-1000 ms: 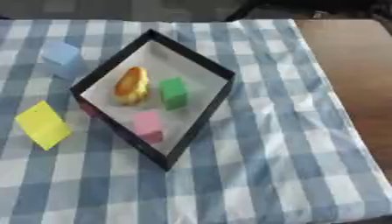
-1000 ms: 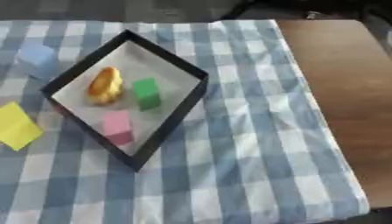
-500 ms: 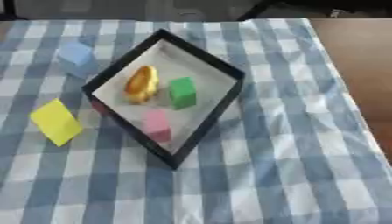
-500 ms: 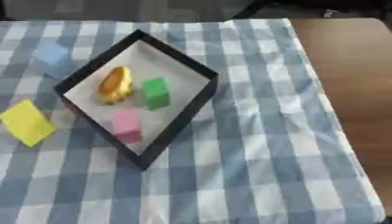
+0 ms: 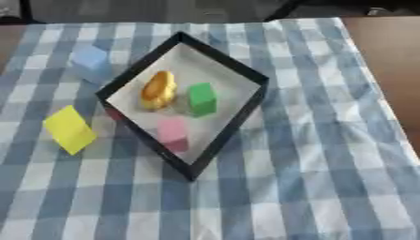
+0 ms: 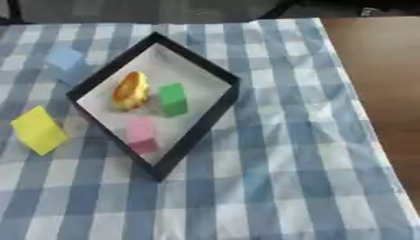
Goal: Pick up objects on the table and place them in the box.
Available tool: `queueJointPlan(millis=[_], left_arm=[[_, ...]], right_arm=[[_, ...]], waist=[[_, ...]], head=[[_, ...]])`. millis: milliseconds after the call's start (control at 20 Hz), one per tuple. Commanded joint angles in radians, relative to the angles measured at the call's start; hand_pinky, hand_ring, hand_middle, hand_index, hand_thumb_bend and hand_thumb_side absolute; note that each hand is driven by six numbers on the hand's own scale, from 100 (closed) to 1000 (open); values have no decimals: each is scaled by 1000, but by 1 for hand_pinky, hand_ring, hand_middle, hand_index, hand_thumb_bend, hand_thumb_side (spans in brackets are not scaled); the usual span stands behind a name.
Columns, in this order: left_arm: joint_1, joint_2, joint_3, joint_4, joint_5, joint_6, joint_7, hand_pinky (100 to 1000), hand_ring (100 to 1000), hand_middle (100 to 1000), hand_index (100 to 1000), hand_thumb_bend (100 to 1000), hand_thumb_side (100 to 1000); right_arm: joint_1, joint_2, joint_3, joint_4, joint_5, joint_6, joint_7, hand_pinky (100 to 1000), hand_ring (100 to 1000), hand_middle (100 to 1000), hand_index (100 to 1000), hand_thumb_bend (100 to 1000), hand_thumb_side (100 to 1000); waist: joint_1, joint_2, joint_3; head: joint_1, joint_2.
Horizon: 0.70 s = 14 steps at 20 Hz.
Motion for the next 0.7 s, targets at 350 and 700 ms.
queueJointPlan(millis=[350,700], left_arm=[[-26,294,-118,16,-58,171,-315,872,844,805,925,100,776],[-48,290,-162,72,-142,248,-416,888,862,817,916,105,636]], right_arm=[[19,27,-13,-18,41,38,-5,871,832,640,808,100,648],[25,69,-12,-18,41,84,-16,872,836,642,813,100,698]], waist=[[22,-10,-5],[30,-5,-7]], head=[[13,-1],[25,-1]])
